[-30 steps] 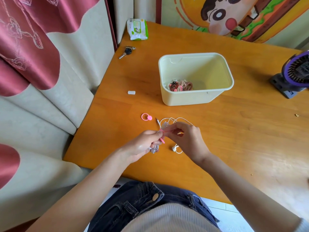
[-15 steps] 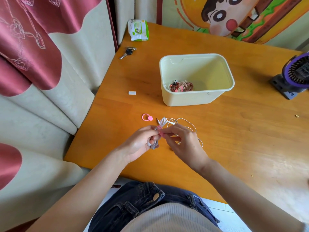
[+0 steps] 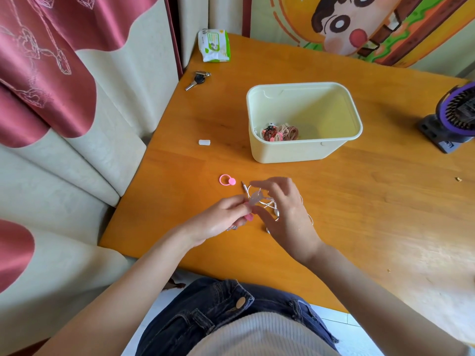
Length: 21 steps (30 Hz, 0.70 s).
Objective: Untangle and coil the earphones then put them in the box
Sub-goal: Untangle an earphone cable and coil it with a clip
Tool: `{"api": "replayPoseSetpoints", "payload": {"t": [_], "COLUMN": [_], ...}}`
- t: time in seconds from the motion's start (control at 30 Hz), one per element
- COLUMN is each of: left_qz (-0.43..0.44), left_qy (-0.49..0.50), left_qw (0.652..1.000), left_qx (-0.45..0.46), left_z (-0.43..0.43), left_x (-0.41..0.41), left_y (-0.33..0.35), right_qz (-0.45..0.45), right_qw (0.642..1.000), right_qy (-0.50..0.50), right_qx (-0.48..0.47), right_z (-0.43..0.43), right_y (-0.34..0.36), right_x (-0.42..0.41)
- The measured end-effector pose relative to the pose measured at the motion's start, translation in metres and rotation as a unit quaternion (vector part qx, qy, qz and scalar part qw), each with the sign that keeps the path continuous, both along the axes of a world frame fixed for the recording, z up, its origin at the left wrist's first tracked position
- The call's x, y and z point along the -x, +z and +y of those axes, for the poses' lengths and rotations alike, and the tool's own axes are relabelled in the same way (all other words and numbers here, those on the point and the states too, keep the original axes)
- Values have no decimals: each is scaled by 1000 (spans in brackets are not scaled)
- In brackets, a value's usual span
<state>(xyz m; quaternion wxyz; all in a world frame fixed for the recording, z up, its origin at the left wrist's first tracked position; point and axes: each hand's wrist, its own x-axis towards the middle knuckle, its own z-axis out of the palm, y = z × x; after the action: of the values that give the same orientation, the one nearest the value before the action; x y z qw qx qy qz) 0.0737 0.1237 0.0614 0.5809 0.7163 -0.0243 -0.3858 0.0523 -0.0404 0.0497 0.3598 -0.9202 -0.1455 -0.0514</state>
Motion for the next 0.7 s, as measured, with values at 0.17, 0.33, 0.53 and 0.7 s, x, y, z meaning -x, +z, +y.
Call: {"api": "replayPoseSetpoints", "payload": {"t": [0.17, 0.33, 0.53, 0.7], "left_qz": [28, 10, -205, -149], "left_qy": [-60, -6, 210, 171], "left_qw": [998, 999, 947, 968], "left_qx": [-11, -50, -132, -105], "left_z": [3, 9, 6, -8], "left_x": [-2, -5, -4, 8], "left_y": [2, -4, -20, -29], "right_qz": [110, 175, 213, 189], "right_qw": [990, 982, 968, 970], "right_qy": [90, 21, -74, -97], "right_qx": [7, -65, -112, -121], "right_z": [-8, -8, -6, 1], "right_y": [0, -4, -7, -7], "right_x": [-5, -9, -12, -14]}}
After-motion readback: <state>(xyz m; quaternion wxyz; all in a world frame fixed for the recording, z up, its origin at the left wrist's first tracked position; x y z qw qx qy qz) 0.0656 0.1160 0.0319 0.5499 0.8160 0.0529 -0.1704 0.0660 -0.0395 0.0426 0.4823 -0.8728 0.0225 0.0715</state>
